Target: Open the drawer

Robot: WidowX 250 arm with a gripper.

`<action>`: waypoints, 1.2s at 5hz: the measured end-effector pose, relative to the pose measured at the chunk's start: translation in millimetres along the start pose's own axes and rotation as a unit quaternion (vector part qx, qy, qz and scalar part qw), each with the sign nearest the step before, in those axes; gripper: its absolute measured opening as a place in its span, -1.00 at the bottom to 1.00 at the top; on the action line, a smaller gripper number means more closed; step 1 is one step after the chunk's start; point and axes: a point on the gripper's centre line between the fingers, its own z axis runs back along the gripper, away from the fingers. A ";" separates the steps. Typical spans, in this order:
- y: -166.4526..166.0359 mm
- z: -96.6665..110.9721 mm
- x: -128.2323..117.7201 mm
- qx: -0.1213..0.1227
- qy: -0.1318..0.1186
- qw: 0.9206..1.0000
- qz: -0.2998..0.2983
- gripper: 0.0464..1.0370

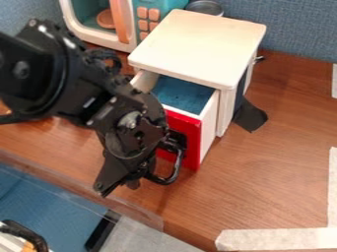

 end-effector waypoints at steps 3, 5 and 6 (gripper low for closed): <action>15.5 7.3 -5.2 0.000 0.005 1.000 0.007 -0.58; 23.4 8.6 -7.2 0.001 0.004 1.000 0.002 -0.58; 25.8 8.0 -7.8 0.006 0.002 1.000 0.004 -0.58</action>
